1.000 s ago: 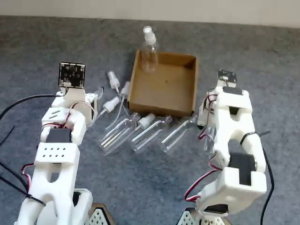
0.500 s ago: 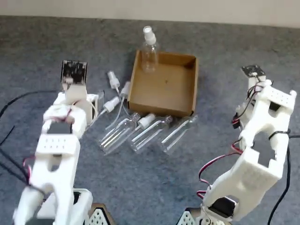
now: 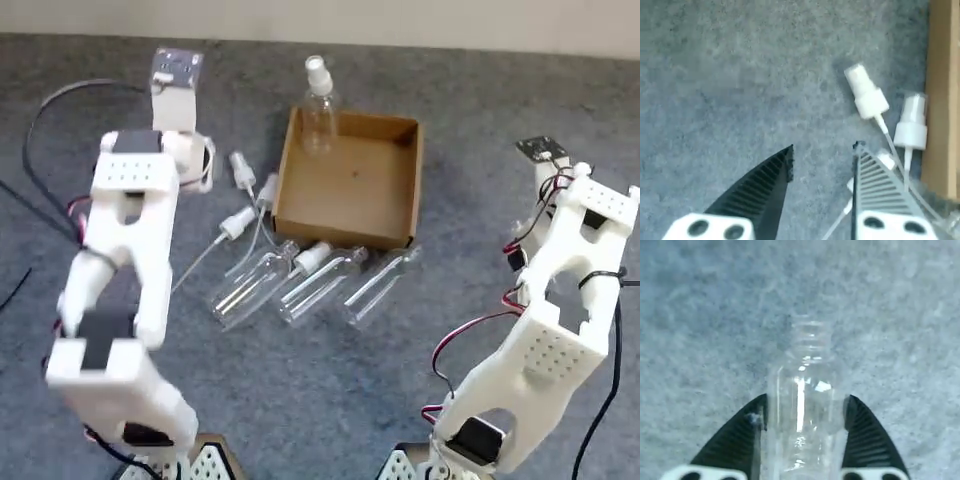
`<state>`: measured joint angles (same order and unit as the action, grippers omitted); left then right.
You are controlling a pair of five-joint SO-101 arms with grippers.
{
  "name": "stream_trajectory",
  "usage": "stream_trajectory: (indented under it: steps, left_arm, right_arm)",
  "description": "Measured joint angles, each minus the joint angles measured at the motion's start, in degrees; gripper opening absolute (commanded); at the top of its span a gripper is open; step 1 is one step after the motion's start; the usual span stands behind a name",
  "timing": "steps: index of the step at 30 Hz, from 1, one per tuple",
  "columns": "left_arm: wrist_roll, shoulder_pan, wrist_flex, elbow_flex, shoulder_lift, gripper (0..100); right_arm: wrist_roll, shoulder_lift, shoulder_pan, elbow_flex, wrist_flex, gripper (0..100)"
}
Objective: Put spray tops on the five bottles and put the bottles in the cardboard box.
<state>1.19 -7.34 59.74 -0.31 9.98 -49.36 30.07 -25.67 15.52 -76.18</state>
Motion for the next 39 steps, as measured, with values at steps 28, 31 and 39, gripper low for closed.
stream_trajectory:
  steps: [28,31,39]
  left_arm:
    - [-22.9,6.9,10.4,-53.5,49.7,6]
    - [-22.2,6.9,10.4,-53.7,49.7,6]
    - [-16.5,5.5,18.8,-68.1,49.1,6]
  right_arm:
    - [0.0,0.0,0.0,0.1,-2.6,10.4]
    - [0.0,0.0,0.0,0.1,-2.6,10.5]
    - [0.0,0.0,0.0,0.4,-5.5,19.3]
